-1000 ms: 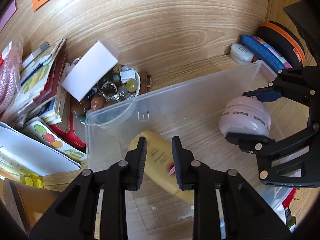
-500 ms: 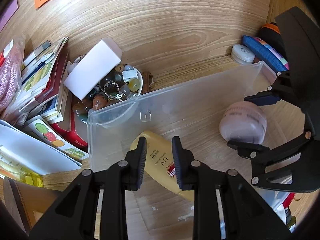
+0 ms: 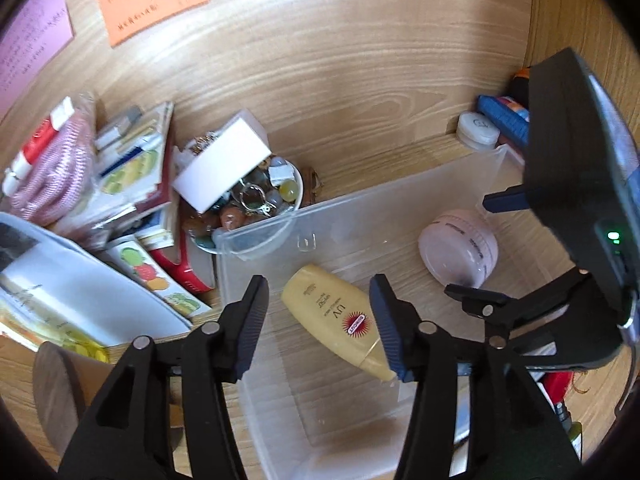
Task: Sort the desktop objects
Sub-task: 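Release the yellow tube and pink compact into the clear box with both grippers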
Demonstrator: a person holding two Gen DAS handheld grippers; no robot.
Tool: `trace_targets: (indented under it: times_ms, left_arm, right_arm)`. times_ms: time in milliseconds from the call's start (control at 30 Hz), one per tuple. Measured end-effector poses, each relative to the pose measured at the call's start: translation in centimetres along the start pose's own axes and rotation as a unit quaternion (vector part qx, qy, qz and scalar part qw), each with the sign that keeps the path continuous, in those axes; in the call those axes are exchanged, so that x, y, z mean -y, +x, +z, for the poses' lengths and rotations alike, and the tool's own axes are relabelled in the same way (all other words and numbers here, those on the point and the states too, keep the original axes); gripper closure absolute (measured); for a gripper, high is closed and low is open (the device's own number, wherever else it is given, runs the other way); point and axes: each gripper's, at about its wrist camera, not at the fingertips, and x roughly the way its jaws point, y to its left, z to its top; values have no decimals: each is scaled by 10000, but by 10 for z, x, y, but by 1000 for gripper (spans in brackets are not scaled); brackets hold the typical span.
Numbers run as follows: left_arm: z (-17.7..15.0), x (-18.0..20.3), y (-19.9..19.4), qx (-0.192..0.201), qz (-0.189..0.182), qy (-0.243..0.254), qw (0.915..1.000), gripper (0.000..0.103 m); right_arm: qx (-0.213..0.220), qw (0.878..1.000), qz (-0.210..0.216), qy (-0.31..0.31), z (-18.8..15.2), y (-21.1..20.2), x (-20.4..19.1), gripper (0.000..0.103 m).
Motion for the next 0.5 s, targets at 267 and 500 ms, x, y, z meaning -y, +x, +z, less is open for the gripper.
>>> trace_targets:
  times_ms: [267,500]
  left_arm:
    - [-7,-3,-23,125,56,-44,9999,45]
    - [-22,-5,-60,363,200,2,9991,25]
  right_arm:
    - [174,9998,-28,130,-10,-36,-17,30]
    - [400,9987,-87,306,-26,-71,-19,30]
